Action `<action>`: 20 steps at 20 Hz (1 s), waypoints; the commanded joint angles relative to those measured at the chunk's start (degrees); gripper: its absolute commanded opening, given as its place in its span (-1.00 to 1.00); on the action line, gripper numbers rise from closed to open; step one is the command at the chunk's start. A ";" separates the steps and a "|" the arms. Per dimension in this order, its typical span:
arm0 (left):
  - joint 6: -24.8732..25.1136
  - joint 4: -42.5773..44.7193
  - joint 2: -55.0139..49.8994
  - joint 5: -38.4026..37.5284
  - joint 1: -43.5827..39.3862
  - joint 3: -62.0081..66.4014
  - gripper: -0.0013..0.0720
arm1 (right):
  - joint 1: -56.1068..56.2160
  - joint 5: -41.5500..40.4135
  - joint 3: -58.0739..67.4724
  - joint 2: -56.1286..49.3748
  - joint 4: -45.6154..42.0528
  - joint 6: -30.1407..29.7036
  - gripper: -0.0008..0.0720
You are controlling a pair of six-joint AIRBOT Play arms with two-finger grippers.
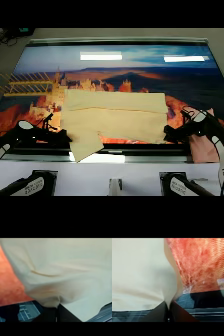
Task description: Fold the shirts.
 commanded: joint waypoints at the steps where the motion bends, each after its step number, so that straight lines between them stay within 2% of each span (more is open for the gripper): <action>1: 0.00 0.00 0.02 -0.02 -0.02 0.00 -0.88 | 0.00 -0.07 -0.02 0.00 0.00 0.35 -0.91; 6: 0.26 0.00 0.39 -1.88 0.09 2.67 -0.88 | 0.00 1.09 1.07 0.09 0.00 -1.05 -0.92; 10: 1.57 0.11 0.33 -7.26 0.09 14.05 -0.88 | 0.00 2.27 9.03 0.07 -0.07 -1.92 -0.92; 14: -3.34 0.09 -1.55 -4.26 0.09 26.73 -0.89 | 0.00 -3.34 19.58 -1.62 -0.02 1.86 -0.92; 20: -7.21 0.00 -14.62 -4.17 -0.46 42.53 -0.88 | 3.37 -5.66 37.46 -16.17 -1.73 4.07 -0.92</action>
